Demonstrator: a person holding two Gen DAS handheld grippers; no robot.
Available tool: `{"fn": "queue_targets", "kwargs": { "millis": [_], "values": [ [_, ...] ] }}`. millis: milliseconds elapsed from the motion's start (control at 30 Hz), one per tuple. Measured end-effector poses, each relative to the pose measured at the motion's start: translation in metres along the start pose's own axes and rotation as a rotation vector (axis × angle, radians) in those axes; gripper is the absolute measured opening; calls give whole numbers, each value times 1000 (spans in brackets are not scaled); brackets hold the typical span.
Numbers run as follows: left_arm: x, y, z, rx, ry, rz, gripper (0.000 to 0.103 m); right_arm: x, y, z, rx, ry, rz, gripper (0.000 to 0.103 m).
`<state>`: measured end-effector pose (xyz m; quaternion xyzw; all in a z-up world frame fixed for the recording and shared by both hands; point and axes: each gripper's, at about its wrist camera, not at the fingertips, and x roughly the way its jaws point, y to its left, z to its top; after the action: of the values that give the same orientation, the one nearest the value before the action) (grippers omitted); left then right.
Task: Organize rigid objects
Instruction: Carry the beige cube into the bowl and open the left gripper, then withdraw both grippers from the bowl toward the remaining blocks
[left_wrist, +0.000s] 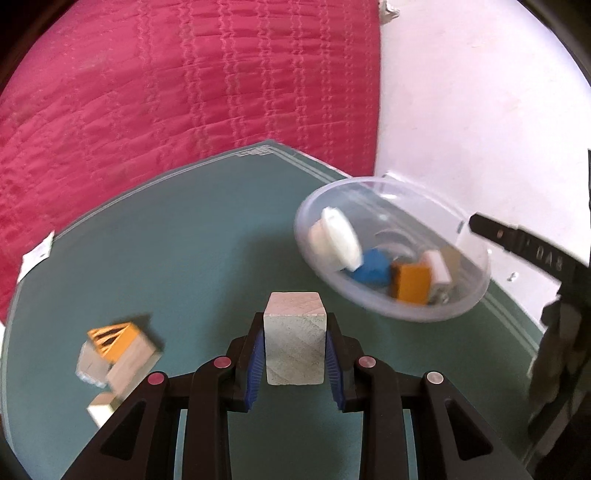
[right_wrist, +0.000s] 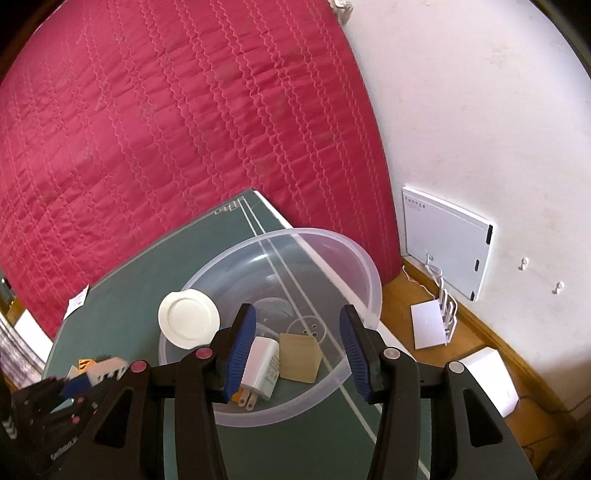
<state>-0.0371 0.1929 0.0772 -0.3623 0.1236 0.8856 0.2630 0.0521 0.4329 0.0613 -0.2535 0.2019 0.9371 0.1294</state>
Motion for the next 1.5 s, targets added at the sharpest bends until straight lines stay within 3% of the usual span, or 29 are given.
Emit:
{"fn": "queue_targets", "kwargs": {
  "millis": [400, 633, 700, 767, 1033, 1300, 1500],
  "values": [
    [34, -55, 34, 64, 9, -82, 31, -4, -6, 1, 27, -6, 25, 51],
    [47, -66, 40, 75, 4, -96, 32, -3, -5, 0, 29, -1, 29, 51],
    [50, -61, 41, 62, 7, -89, 55, -3, -5, -1, 26, -1, 29, 51],
    [51, -55, 42, 39, -9, -65, 63, -3, -4, -2, 22, 1, 29, 51],
    [51, -29, 39, 0, -4, -10, 66, -3, 1, -6, 8, 5, 23, 51],
    [39, -16, 26, 10, -24, 55, 77, -3, 8, -10, -25, 4, 19, 51],
    [27, -12, 16, 23, -44, 81, 77, -4, 14, -14, -50, -3, 12, 51]
  ]
}}
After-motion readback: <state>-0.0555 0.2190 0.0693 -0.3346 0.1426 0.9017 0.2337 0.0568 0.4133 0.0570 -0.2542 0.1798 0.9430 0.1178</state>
